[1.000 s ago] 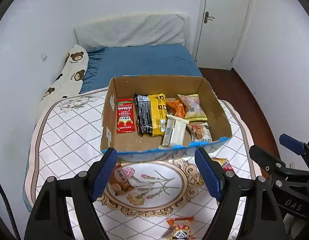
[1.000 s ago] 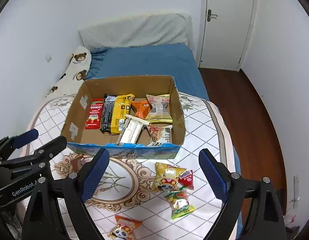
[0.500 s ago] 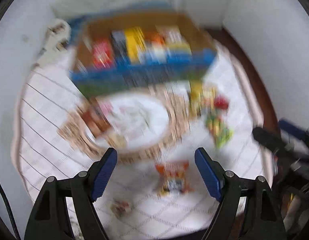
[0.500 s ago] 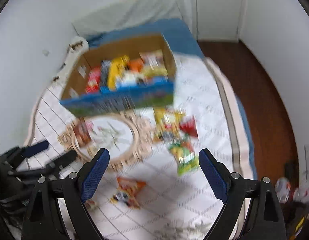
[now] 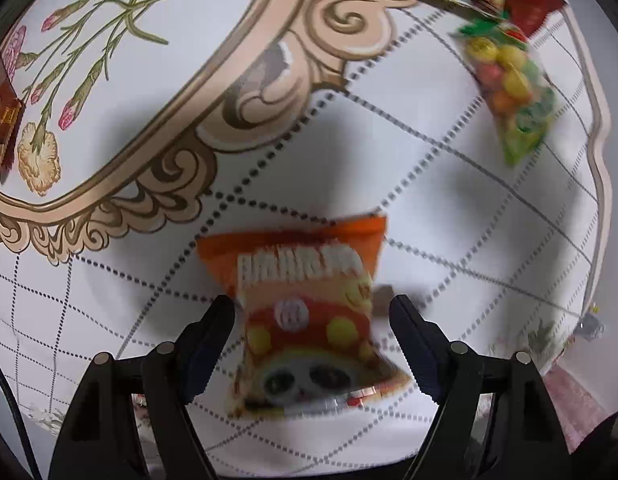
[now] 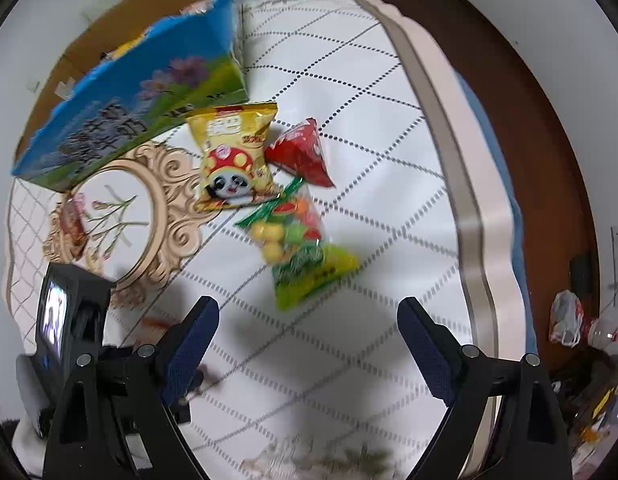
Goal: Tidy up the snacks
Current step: 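Grasp the orange CUICUIJIAO bag with the left gripper while the right grasps the watermelon candy bag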
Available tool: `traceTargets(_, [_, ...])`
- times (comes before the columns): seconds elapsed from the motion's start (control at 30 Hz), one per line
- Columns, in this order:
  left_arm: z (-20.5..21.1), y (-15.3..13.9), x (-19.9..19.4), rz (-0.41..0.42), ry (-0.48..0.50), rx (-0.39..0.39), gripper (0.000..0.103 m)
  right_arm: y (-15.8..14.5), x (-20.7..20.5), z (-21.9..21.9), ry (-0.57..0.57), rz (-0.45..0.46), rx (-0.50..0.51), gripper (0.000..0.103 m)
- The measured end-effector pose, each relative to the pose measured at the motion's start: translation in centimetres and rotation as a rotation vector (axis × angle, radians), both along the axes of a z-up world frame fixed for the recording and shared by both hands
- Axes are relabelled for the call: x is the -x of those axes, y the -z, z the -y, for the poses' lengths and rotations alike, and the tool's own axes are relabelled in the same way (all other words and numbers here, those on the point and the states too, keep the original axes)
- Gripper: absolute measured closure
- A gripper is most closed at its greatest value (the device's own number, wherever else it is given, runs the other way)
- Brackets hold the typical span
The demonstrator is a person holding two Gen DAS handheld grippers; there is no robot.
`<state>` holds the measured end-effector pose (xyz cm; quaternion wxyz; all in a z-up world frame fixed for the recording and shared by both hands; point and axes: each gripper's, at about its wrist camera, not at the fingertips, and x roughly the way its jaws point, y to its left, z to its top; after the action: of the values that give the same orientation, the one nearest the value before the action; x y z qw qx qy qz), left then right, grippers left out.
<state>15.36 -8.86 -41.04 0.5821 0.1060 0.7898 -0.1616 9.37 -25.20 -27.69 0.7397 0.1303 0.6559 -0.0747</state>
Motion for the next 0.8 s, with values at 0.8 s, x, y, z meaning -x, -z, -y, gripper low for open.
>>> traceTargets(0.8, [-8.5, 0.2, -3.7, 0.053, -0.317, 0.034, 0.042, 8.4, 0.6, -8.2, -0.127, -0.186, -0.074, 0.043])
